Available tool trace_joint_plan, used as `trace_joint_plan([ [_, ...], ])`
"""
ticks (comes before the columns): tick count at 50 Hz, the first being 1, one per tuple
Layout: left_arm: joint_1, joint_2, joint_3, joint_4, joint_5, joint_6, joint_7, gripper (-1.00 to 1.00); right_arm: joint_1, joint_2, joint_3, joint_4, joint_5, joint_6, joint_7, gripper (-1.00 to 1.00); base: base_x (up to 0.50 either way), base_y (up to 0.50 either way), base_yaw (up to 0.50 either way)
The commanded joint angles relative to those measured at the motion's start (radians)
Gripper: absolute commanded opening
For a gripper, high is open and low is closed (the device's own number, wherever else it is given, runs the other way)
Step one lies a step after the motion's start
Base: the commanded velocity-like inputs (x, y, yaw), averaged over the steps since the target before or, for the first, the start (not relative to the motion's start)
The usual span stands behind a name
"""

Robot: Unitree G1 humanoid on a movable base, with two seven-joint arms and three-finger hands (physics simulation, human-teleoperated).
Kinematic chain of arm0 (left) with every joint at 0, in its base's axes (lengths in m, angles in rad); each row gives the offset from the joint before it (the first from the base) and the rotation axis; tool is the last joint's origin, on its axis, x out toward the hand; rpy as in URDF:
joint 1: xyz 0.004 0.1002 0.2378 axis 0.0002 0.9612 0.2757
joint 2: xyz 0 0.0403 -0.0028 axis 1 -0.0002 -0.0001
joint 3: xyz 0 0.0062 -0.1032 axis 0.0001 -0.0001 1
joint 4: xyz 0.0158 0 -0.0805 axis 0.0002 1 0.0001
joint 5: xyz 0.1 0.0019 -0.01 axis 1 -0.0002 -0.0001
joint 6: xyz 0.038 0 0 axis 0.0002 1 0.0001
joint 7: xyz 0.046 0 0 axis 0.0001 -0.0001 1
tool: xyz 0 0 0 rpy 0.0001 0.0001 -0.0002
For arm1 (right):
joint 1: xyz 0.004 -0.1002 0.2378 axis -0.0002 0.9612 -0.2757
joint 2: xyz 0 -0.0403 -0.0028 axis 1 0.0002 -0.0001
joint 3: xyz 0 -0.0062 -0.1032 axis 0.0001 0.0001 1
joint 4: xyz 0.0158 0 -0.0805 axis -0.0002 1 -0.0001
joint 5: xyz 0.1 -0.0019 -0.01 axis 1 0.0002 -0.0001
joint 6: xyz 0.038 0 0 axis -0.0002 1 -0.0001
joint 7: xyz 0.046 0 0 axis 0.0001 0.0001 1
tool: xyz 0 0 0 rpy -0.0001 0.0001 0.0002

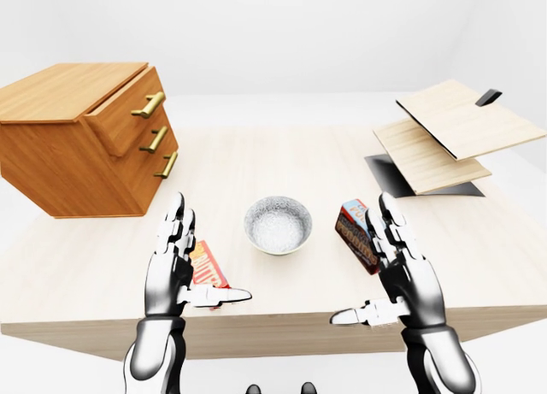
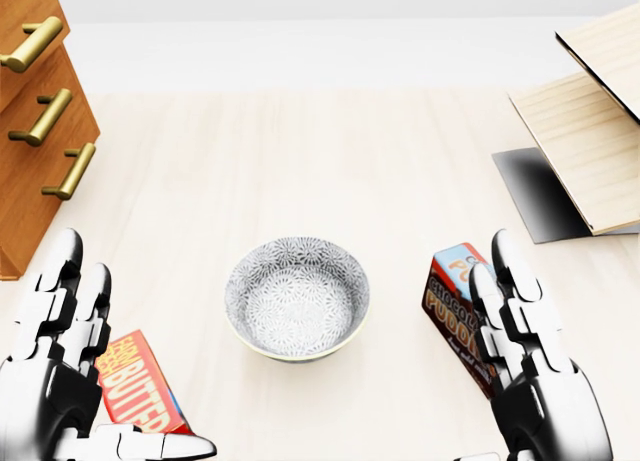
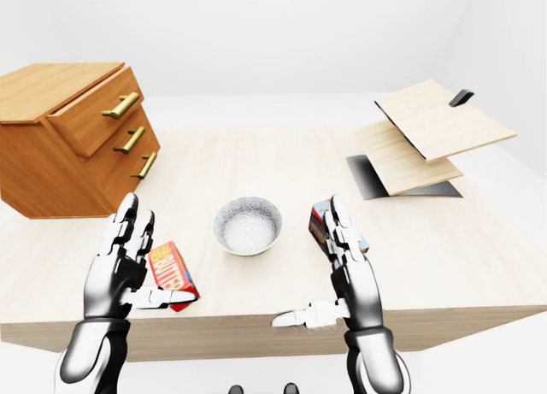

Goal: Close the top drawer of the cabinet and put the bowl on top of it.

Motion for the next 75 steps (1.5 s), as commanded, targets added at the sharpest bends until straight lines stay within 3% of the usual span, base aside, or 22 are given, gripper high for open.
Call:
trace_joint_plan([
  [1,0.005,-0.002,-0.001,-0.001,0.001,-0.007,-0.001,1.0,0.008,0.001,-0.004,-0.006,0.0,-0.009,0.006,1.0,0.23,0.0,0.0],
  [17,0.004,-0.001,-0.007,0.009,0.006,-0.015,0.002,1.0,0.004,0.002,0.006,0.014,-0.015,-0.024,-0.002,1.0,0.23,0.0,0.0],
  [25,-0.009,0.004,0.004,0.013,-0.002,-0.006,0.001,1.0,-0.003,0.002,0.001,0.009,-0.017,-0.005,-0.015,1.0,0.17,0.0,0.0],
  [29,0.002,0.0,-0.006,0.01,0.008,-0.015,0.003,1.0,-0.001,0.003,0.001,0.005,-0.017,-0.005,-0.018,1.0,0.0,0.0,0.0],
  [32,-0.005,0.003,0.002,0.004,0.001,-0.001,0.0,1.0,0.0,0.003,0.0,0.003,-0.016,-0.006,-0.019,1.0,0.0,0.0,0.0],
  [34,0.0,0.0,-0.003,0.009,0.006,-0.011,0.0,1.0,0.002,0.006,-0.003,0.006,-0.013,-0.019,-0.022,1.0,0.0,0.0,0.0],
  [46,0.0,0.0,-0.004,0.009,0.009,-0.011,0.001,1.0,0.011,0.008,-0.004,0.005,-0.022,-0.044,-0.025,1.0,0.0,0.0,0.0],
  [48,-0.008,0.002,0.0,0.008,0.006,0.0,0.001,1.0,0.012,0.008,-0.002,0.008,-0.035,-0.057,-0.033,1.0,0.0,0.0,0.0],
  [56,-0.013,0.004,0.007,0.012,0.005,0.002,-0.001,1.0,0.013,0.007,0.005,0.019,-0.054,-0.077,-0.043,1.0,0.0,0.04,0.0],
  [75,-0.012,0.0,0.004,0.011,0.011,0.002,-0.003,1.0,0.015,-0.001,0.013,0.019,-0.055,-0.079,-0.051,1.0,0.0,0.35,0.0],
])
